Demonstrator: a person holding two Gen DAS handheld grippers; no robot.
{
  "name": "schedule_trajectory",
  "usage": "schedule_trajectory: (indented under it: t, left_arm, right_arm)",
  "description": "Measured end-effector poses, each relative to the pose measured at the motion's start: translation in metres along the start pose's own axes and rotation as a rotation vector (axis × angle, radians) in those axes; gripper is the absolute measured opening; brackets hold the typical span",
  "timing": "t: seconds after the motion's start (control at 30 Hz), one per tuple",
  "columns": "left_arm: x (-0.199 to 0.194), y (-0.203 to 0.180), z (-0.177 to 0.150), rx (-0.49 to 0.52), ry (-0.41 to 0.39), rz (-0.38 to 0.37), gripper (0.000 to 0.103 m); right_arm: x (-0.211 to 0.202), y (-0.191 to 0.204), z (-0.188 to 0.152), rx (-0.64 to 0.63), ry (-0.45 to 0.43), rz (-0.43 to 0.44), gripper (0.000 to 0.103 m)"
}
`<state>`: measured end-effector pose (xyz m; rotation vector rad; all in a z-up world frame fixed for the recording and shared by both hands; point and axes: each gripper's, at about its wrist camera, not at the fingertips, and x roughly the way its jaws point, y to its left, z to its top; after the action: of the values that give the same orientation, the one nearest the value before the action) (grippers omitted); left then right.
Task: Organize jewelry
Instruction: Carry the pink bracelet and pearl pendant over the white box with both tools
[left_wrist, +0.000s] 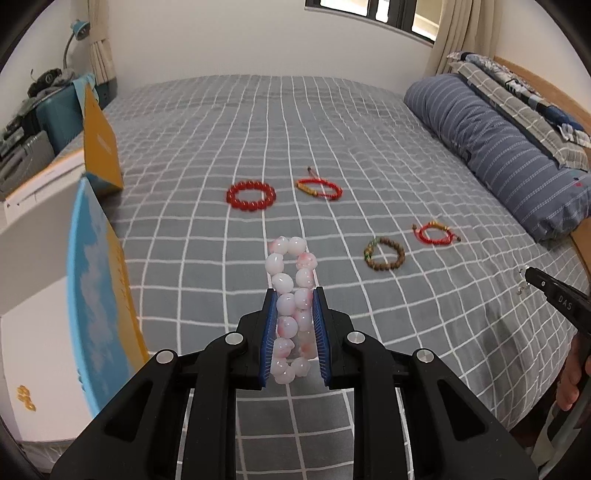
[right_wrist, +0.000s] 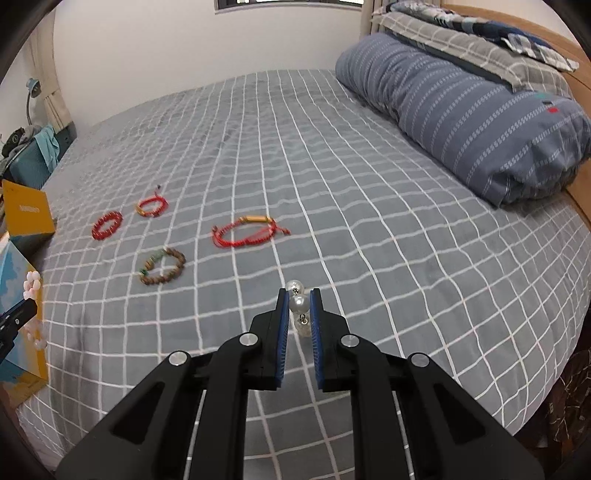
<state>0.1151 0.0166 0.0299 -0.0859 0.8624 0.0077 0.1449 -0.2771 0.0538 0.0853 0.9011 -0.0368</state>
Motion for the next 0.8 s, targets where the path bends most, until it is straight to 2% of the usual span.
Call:
schedule_trajectory:
  t: [0.33, 0.8]
  left_arm:
    - [-0.028, 0.016, 0.020, -0.004, -0.038, 0.016, 0.019]
    - [-0.070, 0.064, 0.032, -0.047, -0.087, 0.103, 0.019]
  right_arm:
    - [-0.027, 0.040, 0.026, -0.044, -0.059, 0.038, 0.011]
    - [-0.046, 0.143, 0.042, -0.162, -0.085, 0.188, 0.011]
